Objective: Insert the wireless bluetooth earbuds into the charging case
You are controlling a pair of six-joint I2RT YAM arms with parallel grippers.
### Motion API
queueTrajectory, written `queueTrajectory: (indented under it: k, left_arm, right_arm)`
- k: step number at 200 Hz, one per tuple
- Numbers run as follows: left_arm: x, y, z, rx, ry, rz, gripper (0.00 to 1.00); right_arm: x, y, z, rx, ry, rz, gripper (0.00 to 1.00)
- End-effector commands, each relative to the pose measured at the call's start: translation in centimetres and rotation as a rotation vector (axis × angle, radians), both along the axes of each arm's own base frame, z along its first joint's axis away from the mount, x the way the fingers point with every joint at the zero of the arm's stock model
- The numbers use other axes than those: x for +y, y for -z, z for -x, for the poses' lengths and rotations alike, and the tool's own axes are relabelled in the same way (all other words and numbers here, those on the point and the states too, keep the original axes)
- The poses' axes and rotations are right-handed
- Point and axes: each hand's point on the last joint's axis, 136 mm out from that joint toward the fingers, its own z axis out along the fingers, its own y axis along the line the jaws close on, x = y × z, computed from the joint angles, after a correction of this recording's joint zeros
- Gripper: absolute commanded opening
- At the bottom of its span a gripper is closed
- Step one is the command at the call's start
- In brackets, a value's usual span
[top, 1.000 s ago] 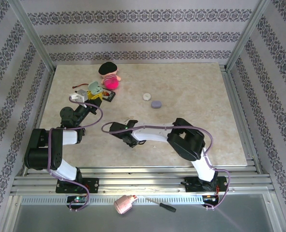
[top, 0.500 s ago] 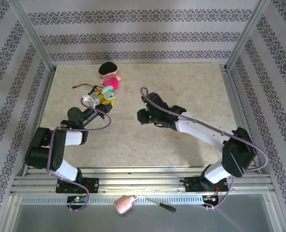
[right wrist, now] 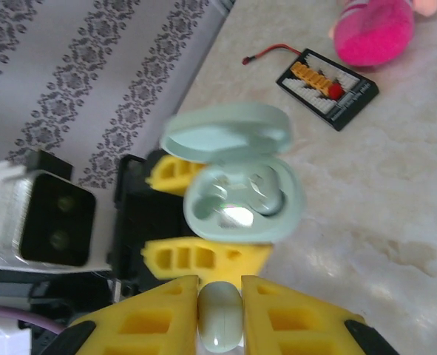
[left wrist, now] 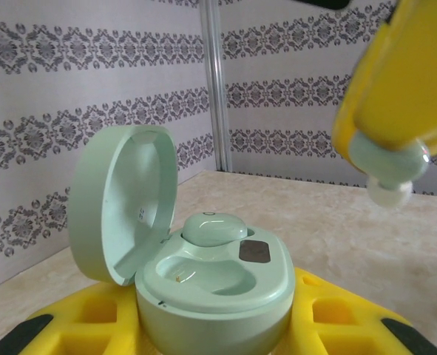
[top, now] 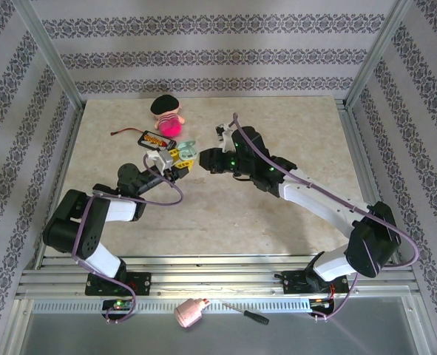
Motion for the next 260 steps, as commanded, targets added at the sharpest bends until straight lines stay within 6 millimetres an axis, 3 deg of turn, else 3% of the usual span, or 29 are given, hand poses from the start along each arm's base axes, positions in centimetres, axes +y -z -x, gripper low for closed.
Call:
queueTrajectory:
  k: [1,66,165,260]
  left_arm:
    - [-1.0,-1.2,0.2,-0.099,0.023,-0.019,0.21]
    - [-1.9,-1.5,0.7,-0.111,0.060,-0.019,0.21]
    - [-1.8,-1.9,1.3,-0.112,0.065,-0.011,0.20]
    - [-1.8,-1.7,1.1,-0.105,0.064,-0.011,0.20]
  right_arm:
    - [2.0,-2.5,-0.1,-0.048,-0.047,-0.073,0.19]
    - [4.3,-1.9,-1.4,-0.051,-0.070,-0.074,0.19]
    - [3.8,1.1,-2.7,-0.033,-0.010,-0.013,0.19]
    - [3.2,2.2,-3.0,-0.026,0.018,0.015,0.19]
